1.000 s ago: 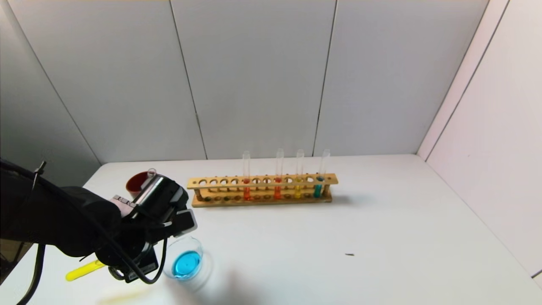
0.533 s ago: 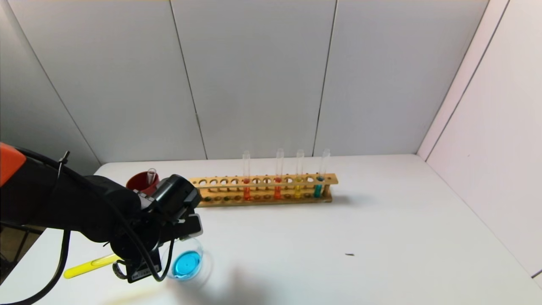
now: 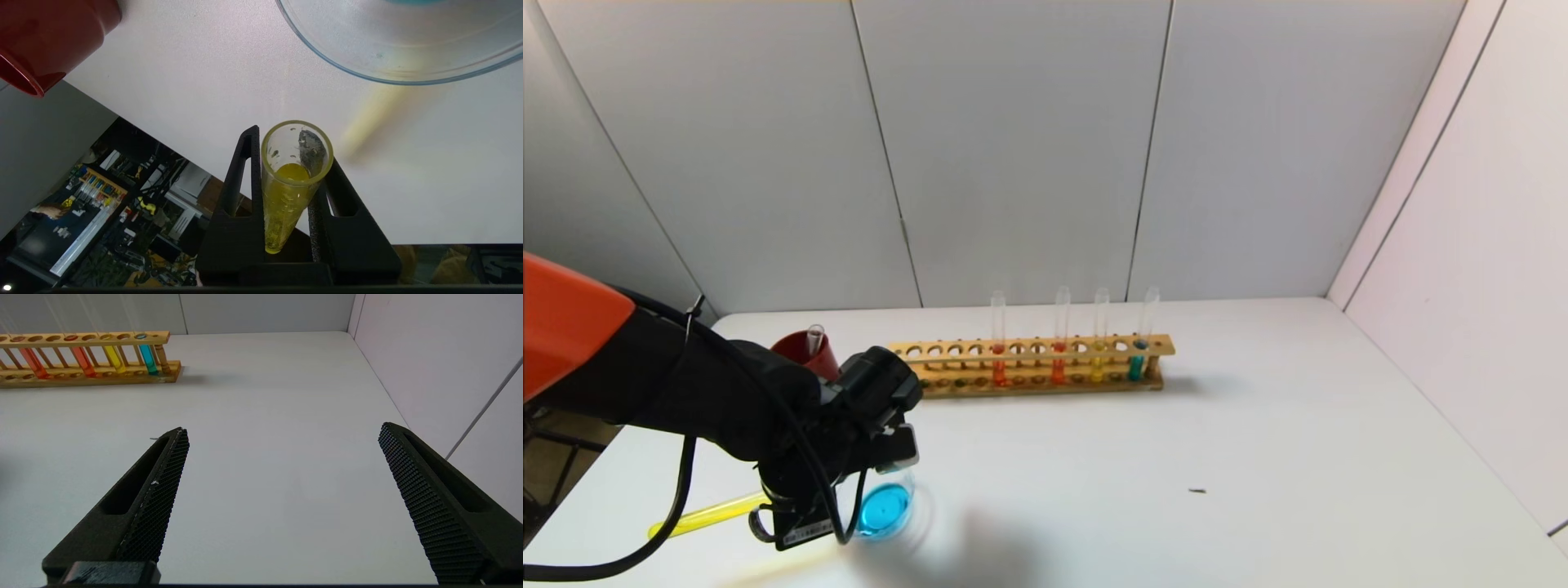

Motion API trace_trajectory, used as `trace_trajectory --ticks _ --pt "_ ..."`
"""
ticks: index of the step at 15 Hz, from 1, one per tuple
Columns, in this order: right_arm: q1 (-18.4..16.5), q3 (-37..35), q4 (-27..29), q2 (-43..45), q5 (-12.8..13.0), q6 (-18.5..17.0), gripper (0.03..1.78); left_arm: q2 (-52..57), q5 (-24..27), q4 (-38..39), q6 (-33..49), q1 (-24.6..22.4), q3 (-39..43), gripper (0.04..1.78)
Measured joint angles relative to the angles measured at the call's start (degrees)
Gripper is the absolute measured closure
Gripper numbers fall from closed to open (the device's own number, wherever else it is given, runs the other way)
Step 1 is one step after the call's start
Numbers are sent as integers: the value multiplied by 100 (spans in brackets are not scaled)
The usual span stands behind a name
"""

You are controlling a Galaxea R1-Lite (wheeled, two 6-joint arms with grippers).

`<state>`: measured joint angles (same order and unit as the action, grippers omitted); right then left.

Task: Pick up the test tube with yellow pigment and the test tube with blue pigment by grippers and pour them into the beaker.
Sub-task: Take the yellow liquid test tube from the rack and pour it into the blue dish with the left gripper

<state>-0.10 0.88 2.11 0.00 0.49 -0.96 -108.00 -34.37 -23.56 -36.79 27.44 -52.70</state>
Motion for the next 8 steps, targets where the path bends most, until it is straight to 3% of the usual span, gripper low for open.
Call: trace_trajectory --ticks 3,8 --pt "0 0 0 0 -2 2 11 -52 -111 -590 28 -2 -302 148" --pt "0 0 0 0 0 0 11 -199 -111 -903 16 -2 -553 148"
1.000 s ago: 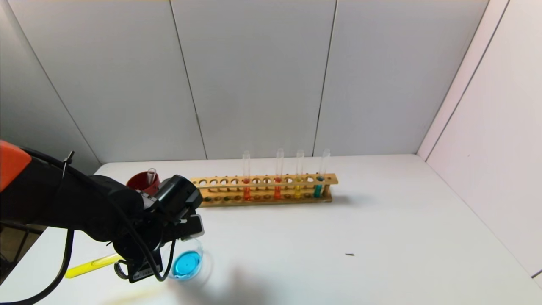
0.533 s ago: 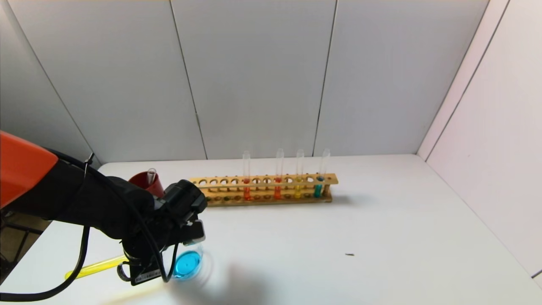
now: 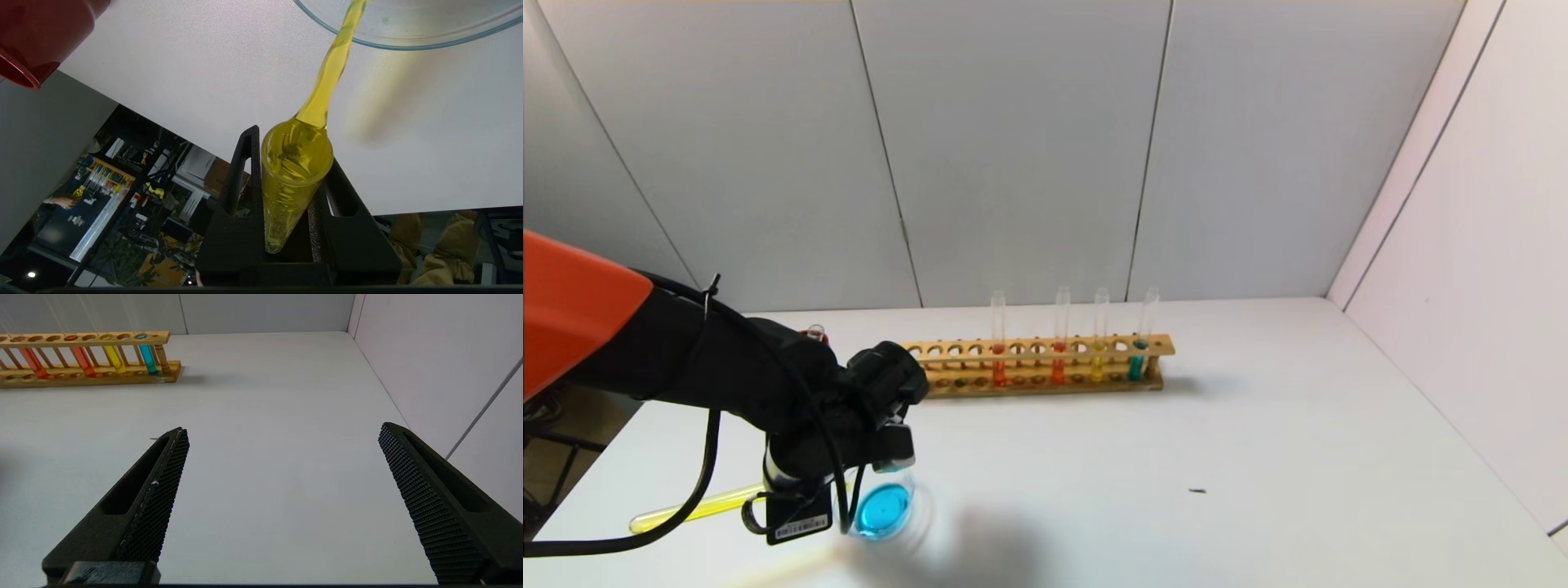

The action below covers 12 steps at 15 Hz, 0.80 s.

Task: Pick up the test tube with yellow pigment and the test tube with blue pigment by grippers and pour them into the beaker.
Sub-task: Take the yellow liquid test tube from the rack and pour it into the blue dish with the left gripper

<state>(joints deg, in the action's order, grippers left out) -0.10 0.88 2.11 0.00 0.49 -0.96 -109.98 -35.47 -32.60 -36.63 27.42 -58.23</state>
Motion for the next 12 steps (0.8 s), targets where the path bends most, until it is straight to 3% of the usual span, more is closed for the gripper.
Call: trace_trajectory --ticks 12 --pt "0 0 0 0 -2 0 11 -377 -157 -1120 11 55 -937 148"
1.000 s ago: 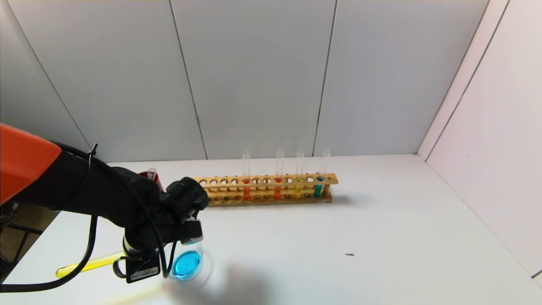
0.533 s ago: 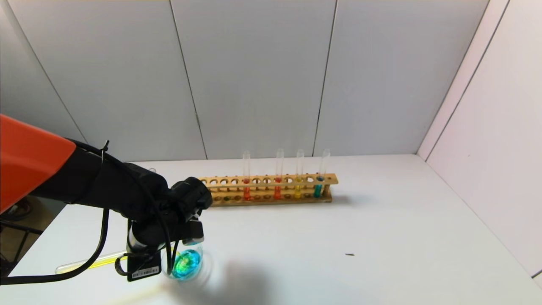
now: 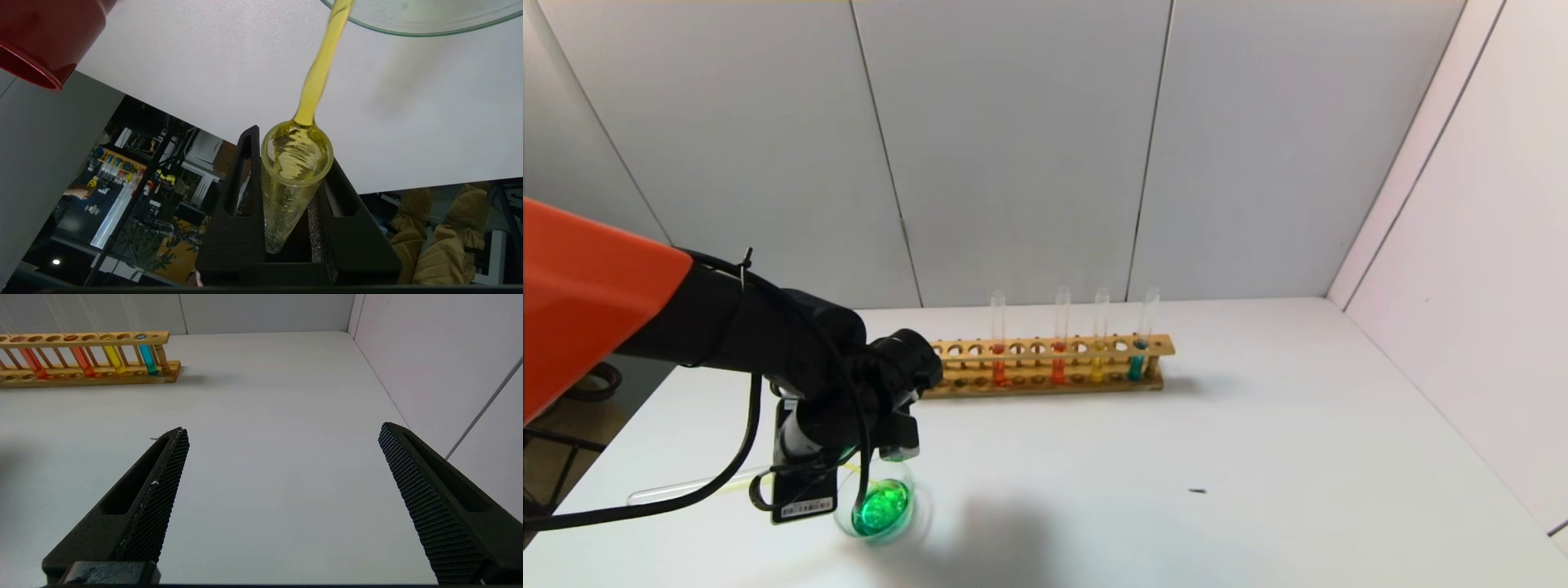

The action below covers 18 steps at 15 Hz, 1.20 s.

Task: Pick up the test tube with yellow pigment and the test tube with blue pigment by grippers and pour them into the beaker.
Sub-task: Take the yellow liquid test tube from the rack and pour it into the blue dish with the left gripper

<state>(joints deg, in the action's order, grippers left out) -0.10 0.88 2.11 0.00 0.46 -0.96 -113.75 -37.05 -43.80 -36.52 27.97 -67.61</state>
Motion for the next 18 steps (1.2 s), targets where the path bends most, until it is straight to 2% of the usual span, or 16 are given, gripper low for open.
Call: trace_trajectory --ticks 8,18 --pt "0 0 0 0 5 0 11 -257 -140 -401 17 130 -347 148" --pt "0 0 0 0 2 0 11 -631 -217 -506 34 367 -566 148"
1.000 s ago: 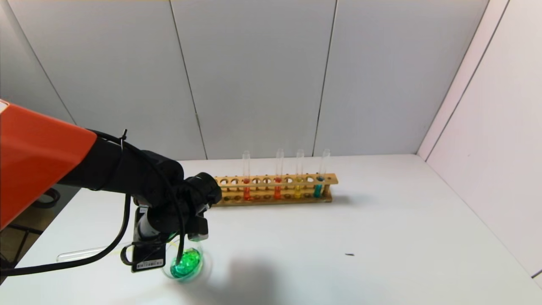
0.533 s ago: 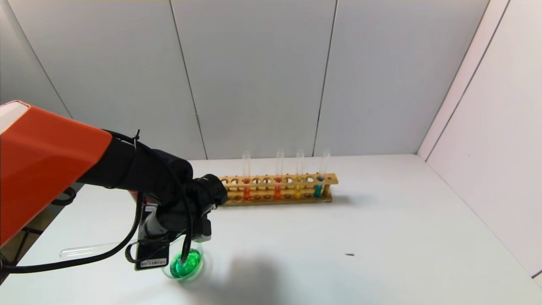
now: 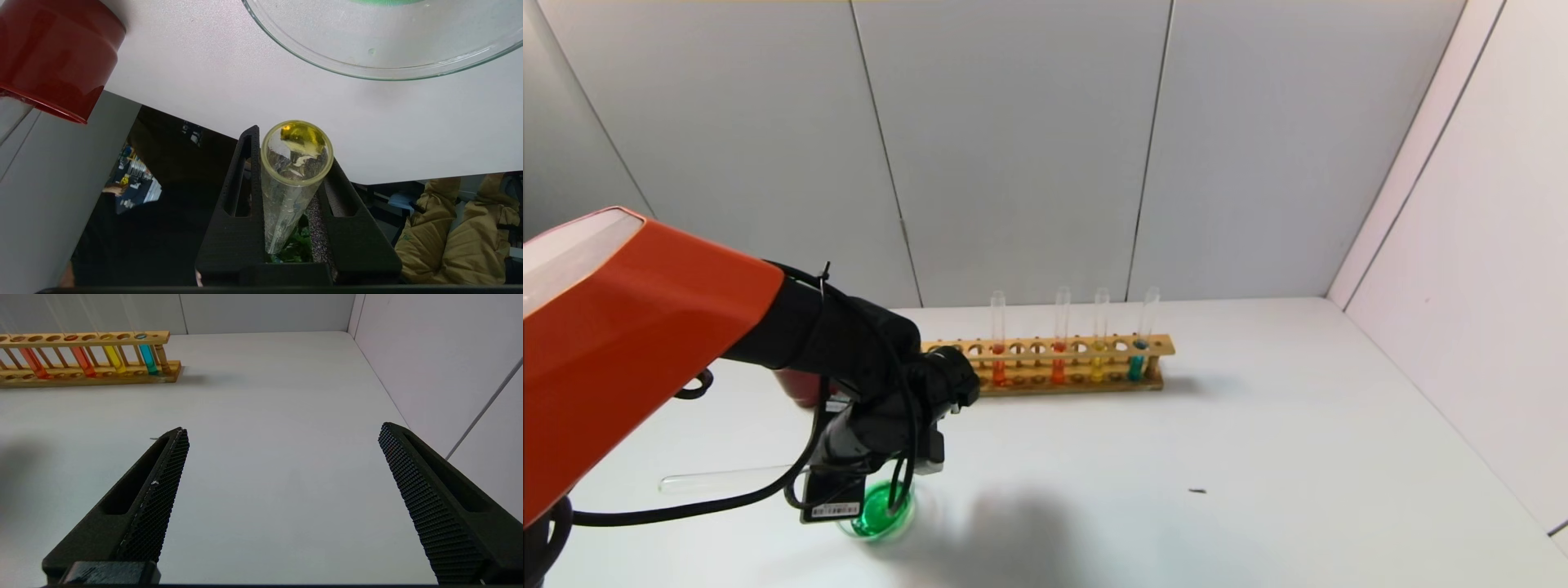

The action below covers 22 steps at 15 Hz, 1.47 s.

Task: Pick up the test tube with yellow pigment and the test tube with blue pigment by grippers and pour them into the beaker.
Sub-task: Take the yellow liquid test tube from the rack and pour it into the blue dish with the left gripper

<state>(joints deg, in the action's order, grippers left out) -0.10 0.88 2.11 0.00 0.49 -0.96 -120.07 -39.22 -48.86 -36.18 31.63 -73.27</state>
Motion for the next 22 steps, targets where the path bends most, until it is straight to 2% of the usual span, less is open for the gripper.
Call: trace_trajectory --ticks 12,17,22 --pt "0 0 -2 0 -2 0 11 -52 -24 46 160 52 157 148" --pt "0 0 0 0 -2 0 11 48 28 5 975 127 155 148" --pt "0 0 0 0 0 0 11 402 223 63 2183 55 108 148"
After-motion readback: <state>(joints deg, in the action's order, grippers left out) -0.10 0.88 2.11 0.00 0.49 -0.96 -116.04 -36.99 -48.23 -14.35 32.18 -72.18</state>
